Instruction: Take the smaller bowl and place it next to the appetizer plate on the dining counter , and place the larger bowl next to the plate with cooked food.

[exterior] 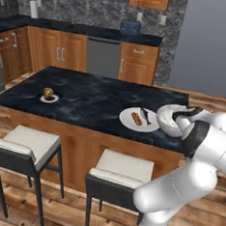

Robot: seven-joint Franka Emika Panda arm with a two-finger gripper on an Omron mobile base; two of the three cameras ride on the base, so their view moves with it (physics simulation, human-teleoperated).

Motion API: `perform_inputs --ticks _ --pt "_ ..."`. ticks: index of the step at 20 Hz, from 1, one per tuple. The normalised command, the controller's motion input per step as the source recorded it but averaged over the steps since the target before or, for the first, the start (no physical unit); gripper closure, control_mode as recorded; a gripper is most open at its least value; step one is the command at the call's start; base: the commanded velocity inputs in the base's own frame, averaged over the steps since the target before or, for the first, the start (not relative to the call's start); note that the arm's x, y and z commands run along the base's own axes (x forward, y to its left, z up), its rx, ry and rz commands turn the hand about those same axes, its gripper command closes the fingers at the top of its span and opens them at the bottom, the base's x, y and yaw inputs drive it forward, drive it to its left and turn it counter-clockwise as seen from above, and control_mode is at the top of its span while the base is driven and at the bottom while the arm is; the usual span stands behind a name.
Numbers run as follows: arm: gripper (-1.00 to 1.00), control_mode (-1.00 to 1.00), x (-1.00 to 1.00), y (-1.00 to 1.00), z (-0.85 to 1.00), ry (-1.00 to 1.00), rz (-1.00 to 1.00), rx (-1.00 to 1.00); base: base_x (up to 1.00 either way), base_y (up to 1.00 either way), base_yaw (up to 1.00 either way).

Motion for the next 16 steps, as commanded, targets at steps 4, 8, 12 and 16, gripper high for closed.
perform_inputs --ticks 4,8,12,16 --pt "1.0 -1.0 0.43 -0.18 -0.28 0.0 -0.01 0.0 0.0 0.0 0.0" --pt "1.0 -1.0 0.43 -0.14 -0.29 0.0 -0.03 0.0 0.0 0.0 0.0" --pt "1.0 -1.0 0.35 -0.17 -0.26 0.0 -0.02 0.0 0.0 0.0 0.0" --pt "-1.0 -1.0 -0.01 -0.03 0.42 0.0 -0.04 0.0 0.0 0.0 0.0"
